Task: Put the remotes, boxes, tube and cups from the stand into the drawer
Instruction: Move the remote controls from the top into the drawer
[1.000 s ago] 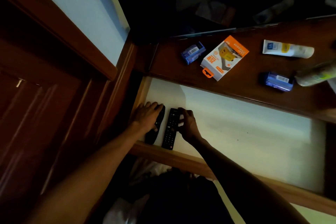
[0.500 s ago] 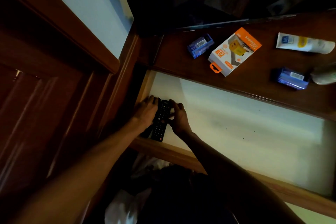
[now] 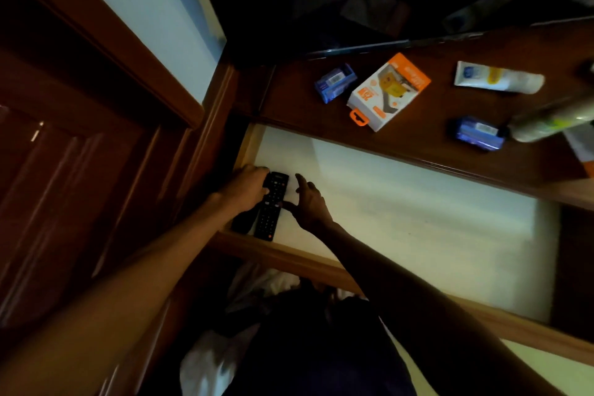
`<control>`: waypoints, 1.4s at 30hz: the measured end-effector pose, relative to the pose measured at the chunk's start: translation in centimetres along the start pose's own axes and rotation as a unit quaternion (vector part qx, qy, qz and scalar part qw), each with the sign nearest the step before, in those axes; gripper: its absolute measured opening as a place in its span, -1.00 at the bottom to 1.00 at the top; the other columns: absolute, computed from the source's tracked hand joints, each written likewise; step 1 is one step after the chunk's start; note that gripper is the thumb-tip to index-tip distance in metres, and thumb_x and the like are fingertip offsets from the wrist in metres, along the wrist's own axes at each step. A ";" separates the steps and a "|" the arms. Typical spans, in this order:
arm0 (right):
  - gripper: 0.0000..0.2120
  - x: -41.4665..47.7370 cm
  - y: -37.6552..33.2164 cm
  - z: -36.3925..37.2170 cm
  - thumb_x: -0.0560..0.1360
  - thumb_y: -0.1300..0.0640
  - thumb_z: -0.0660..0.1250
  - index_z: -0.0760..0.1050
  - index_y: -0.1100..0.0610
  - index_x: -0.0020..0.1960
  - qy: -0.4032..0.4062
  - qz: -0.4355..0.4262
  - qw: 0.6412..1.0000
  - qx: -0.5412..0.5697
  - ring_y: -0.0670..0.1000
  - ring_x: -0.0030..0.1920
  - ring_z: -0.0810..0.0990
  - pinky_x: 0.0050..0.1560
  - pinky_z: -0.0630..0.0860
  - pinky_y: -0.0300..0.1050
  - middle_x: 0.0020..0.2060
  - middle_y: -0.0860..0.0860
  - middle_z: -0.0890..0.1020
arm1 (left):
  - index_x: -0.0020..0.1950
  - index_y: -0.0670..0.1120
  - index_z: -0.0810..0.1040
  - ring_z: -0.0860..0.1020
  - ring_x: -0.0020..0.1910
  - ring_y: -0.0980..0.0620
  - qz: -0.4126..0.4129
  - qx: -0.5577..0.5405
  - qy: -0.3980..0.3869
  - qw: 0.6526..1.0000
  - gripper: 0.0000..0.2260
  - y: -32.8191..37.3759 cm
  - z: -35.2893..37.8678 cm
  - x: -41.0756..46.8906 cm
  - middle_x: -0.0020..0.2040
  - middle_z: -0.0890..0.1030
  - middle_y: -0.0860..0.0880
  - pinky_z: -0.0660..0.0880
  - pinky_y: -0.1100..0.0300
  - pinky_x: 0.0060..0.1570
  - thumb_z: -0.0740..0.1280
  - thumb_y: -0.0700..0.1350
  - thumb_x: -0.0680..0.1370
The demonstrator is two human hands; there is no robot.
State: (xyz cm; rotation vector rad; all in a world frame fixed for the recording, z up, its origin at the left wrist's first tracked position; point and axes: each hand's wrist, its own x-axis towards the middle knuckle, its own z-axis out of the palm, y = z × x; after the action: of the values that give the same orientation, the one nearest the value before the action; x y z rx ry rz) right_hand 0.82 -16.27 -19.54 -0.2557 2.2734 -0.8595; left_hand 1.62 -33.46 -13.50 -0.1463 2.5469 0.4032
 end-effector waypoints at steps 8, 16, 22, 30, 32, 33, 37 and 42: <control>-0.68 -6.7 3.5 -16.7 0.47 -0.13 0.39 0.58 0.05 0.09 0.088 0.005 0.996 -0.020 0.02 -0.02 0.65 0.00 0.56 -0.04 -0.05 -0.02 0.71 | 0.19 -0.05 0.59 0.59 -0.14 0.09 0.144 -0.173 0.093 0.970 -0.76 12.2 -7.2 2.1 -0.08 0.64 0.02 0.55 0.17 -0.05 0.40 -0.07 0.52; -0.67 -15.1 13.3 -32.9 0.39 -0.22 0.31 0.56 0.05 -0.12 0.346 0.087 0.934 -0.003 0.17 -0.04 0.69 -0.10 0.60 0.03 -0.14 0.08 0.73 | 0.16 0.00 0.60 0.55 -0.24 0.12 0.307 -0.197 0.098 0.926 -0.78 31.1 -8.9 3.7 -0.18 0.59 0.11 0.46 0.26 -0.19 0.39 -0.03 0.53; -0.66 -16.1 19.6 -42.4 0.48 -0.07 0.33 0.46 0.09 0.16 0.415 0.138 0.899 -0.018 0.24 0.08 0.62 -0.01 0.55 0.09 0.08 0.15 0.66 | 0.17 -0.01 0.59 0.60 -0.22 0.13 0.345 -0.184 0.101 0.915 -0.79 41.6 -9.0 4.0 -0.11 0.65 0.06 0.59 0.13 -0.17 0.38 -0.05 0.54; -0.31 -12.8 23.7 -47.5 0.41 -0.26 0.37 0.35 0.17 0.34 0.301 0.116 0.945 -0.057 0.27 0.22 0.53 0.11 0.50 0.10 0.25 0.24 0.50 | 0.19 0.02 0.57 0.61 -0.21 0.13 0.309 -0.193 0.148 0.920 -0.78 49.2 -8.9 4.3 -0.11 0.60 0.09 0.58 0.21 -0.22 0.34 -0.02 0.56; -0.40 -12.6 24.2 -47.5 0.44 -0.17 0.40 0.39 0.24 0.26 0.289 0.111 0.949 -0.060 0.28 0.15 0.57 0.02 0.51 0.07 0.21 0.26 0.52 | 0.20 0.04 0.58 0.61 -0.17 0.13 0.292 -0.190 0.174 0.921 -0.77 50.6 -9.2 4.4 -0.11 0.59 0.14 0.58 0.21 -0.19 0.34 0.01 0.56; -0.46 -12.7 24.5 -47.5 0.46 -0.11 0.39 0.41 0.28 0.23 0.292 0.101 0.950 -0.049 0.29 0.13 0.57 -0.01 0.50 0.07 0.18 0.27 0.54 | 0.20 0.04 0.58 0.60 -0.16 0.14 0.284 -0.189 0.181 0.923 -0.77 51.4 -9.5 4.5 -0.09 0.61 0.13 0.56 0.24 -0.19 0.34 0.01 0.56; -0.56 -13.1 26.5 -48.9 0.41 0.07 0.42 0.46 0.24 0.21 0.310 0.072 0.948 0.027 0.28 0.11 0.58 -0.03 0.50 0.02 0.15 0.22 0.58 | 0.22 0.04 0.57 0.56 -0.23 0.24 0.269 -0.179 0.227 0.919 -0.77 55.7 -11.1 5.6 -0.05 0.63 0.13 0.40 0.42 -0.27 0.32 0.00 0.58; -0.64 -15.0 31.5 -53.9 0.43 0.08 0.41 0.52 0.15 0.20 0.386 0.074 0.918 0.048 0.23 0.02 0.59 -0.02 0.51 0.04 0.04 0.20 0.60 | 0.22 0.00 0.53 0.56 -0.01 0.12 0.267 -0.191 0.290 0.899 -0.78 63.2 -11.0 11.9 0.03 0.63 0.04 0.53 0.26 -0.07 0.30 -0.06 0.58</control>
State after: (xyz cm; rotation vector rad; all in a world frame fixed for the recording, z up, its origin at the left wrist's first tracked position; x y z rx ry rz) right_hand -22.03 41.23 -2.34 0.3721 2.8985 -1.1209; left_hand -25.74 22.77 5.01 0.3572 3.0358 1.2369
